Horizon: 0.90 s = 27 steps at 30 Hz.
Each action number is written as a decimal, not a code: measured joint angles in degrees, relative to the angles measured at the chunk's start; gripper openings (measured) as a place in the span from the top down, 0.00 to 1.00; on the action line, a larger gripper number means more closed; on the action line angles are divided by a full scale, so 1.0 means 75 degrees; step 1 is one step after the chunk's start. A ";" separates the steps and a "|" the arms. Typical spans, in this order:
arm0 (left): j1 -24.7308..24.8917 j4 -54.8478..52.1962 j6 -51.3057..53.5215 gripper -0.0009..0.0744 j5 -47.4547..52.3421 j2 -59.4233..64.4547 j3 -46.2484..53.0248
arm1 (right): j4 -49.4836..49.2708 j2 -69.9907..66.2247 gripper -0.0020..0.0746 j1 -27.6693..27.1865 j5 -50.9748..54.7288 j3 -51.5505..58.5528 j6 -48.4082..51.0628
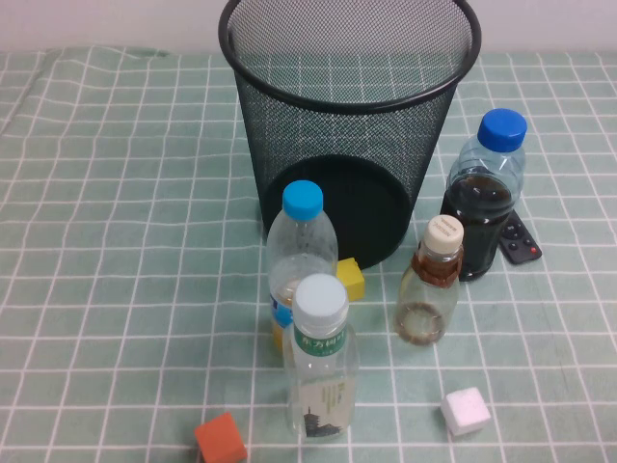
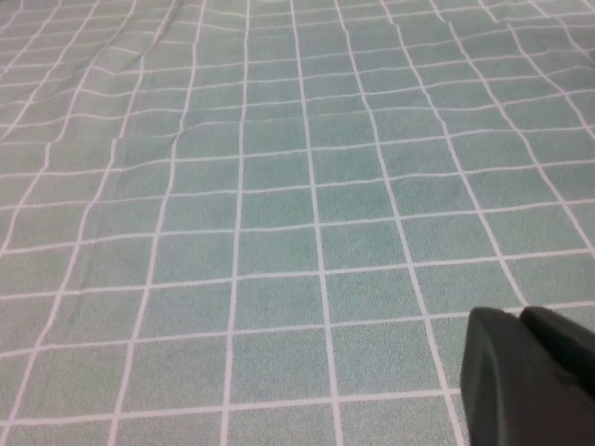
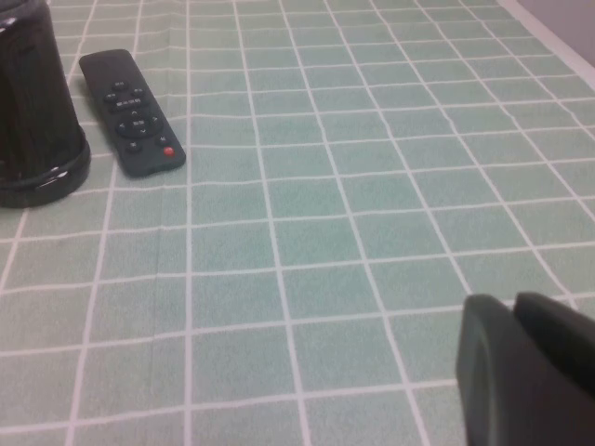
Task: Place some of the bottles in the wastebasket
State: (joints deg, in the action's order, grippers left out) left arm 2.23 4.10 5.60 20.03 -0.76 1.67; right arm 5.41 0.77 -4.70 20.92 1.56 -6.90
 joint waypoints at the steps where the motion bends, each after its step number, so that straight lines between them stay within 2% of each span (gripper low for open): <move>1: 0.0000 0.0000 0.0000 0.99 0.0000 0.0000 0.0000 | 0.0000 0.0000 0.97 0.0000 0.0000 0.0000 0.0000; 22: 0.0000 0.0000 0.0000 0.99 -0.0106 0.0000 0.0000 | 0.0000 0.0000 0.97 0.0000 0.0000 0.0000 0.0000; 27: 0.0000 0.0202 -0.0359 0.99 -0.0188 0.0000 0.0000 | 0.0000 0.0000 0.97 0.0000 0.0000 0.0000 0.0000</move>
State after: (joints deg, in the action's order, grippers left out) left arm 2.23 5.61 2.90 18.62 -0.76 1.67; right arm 5.41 0.77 -4.70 20.92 1.56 -6.90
